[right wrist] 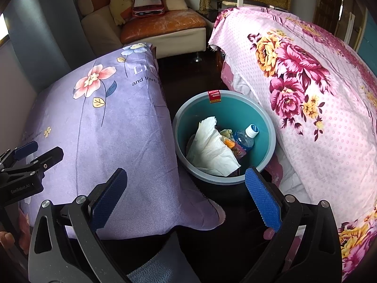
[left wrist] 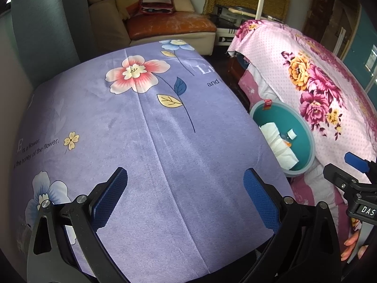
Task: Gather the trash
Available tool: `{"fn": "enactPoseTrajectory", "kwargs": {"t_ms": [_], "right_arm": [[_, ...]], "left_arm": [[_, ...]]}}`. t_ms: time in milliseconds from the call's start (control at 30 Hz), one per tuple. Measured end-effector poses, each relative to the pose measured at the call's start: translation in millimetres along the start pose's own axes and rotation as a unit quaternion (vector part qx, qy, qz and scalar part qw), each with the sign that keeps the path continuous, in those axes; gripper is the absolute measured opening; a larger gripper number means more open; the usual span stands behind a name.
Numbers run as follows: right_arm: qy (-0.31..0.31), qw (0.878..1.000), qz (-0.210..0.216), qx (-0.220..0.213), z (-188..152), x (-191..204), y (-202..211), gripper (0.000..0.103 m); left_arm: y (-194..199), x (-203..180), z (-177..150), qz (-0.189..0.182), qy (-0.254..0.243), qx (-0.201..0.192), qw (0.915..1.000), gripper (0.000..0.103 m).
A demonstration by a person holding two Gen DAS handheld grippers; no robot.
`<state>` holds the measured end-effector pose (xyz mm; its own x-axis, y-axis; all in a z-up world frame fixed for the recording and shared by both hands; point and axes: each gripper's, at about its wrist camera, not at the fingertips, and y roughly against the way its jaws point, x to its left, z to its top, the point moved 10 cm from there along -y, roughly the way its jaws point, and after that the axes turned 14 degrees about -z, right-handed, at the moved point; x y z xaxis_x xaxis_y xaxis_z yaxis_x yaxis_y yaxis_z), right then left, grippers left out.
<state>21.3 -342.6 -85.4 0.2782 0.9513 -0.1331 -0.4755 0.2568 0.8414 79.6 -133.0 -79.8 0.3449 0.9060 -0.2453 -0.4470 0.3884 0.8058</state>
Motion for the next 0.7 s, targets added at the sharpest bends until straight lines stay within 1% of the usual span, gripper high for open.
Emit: {"fn": "enactPoseTrajectory", "kwargs": {"t_ms": [700], "right_arm": [[0.002, 1.0, -0.004, 0.009, 0.9, 1.5, -8.1, 0.096]], "left_arm": [[-7.3, 6.4, -6.0, 0.006, 0.005, 0.006, 1.0, 0.099]]}}
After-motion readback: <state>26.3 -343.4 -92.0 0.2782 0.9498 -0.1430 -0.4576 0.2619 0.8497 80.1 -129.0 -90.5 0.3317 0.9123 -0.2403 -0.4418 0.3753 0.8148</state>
